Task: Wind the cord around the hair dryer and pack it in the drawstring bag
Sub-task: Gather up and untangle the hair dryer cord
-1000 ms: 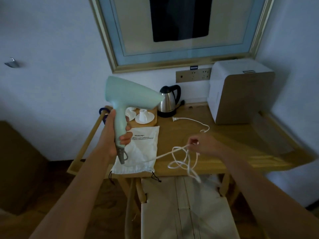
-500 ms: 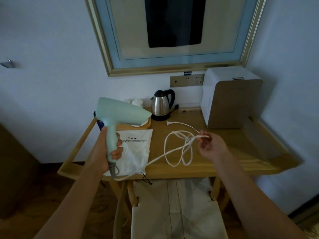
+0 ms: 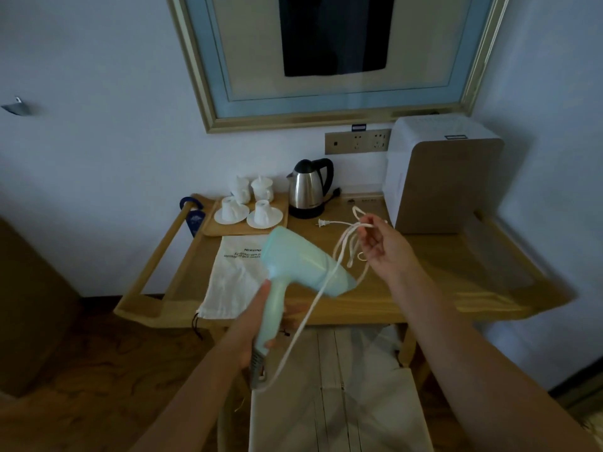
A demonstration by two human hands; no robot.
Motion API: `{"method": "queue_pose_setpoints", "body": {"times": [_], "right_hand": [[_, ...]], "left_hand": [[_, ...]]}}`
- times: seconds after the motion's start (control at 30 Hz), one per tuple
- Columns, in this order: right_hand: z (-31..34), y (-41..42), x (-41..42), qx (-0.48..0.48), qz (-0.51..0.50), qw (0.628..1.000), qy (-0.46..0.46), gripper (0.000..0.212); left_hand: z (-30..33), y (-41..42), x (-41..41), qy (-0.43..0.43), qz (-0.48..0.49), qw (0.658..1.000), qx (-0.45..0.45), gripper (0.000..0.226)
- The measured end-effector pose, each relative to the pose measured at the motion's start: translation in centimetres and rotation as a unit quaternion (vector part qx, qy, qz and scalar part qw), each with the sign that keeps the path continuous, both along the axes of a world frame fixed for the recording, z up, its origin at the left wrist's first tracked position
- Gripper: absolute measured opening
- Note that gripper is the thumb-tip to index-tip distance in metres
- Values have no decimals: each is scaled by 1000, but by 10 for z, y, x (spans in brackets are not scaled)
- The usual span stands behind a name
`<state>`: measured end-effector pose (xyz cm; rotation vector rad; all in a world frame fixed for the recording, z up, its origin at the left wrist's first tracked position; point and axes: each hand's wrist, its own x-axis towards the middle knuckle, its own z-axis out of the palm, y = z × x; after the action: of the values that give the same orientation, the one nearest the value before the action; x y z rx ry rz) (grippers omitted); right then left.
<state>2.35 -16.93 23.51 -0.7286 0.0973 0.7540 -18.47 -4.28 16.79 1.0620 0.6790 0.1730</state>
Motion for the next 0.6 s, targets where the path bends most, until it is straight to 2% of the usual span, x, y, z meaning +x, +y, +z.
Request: {"method": "queue_pose_setpoints", "body": {"times": [0.17,0.3,0.37,0.43,0.47,0.5,0.57,0.6], "right_hand": [[6,3,3,-50,13,996,-66,12],[17,9,1,-46,34,989,-140,16],[23,10,0,-58,36,985,-159,15],[24,7,4,-117,35,976,-181,12],[22,3,7,-181,29,961,-205,10],[18,-2,12,-270,22,932,-243,10],[3,-14,18,-438,31,839,-322,14],[-8,-20,18,-492,45,797,-347,21]], "left_hand": [[-4,-23,-3,-15,-55,998,-7,59],[-1,-30,-2,42,-84,985,142,65],[-4,-31,-2,54,-93,977,182,55],[-7,-32,-3,55,-70,979,182,40],[-9,-32,-3,45,-48,985,159,34],[-9,-30,-3,30,-21,992,120,27],[-9,-23,-4,-13,26,1000,8,14],[-6,-18,-5,-42,40,997,-51,11]]}}
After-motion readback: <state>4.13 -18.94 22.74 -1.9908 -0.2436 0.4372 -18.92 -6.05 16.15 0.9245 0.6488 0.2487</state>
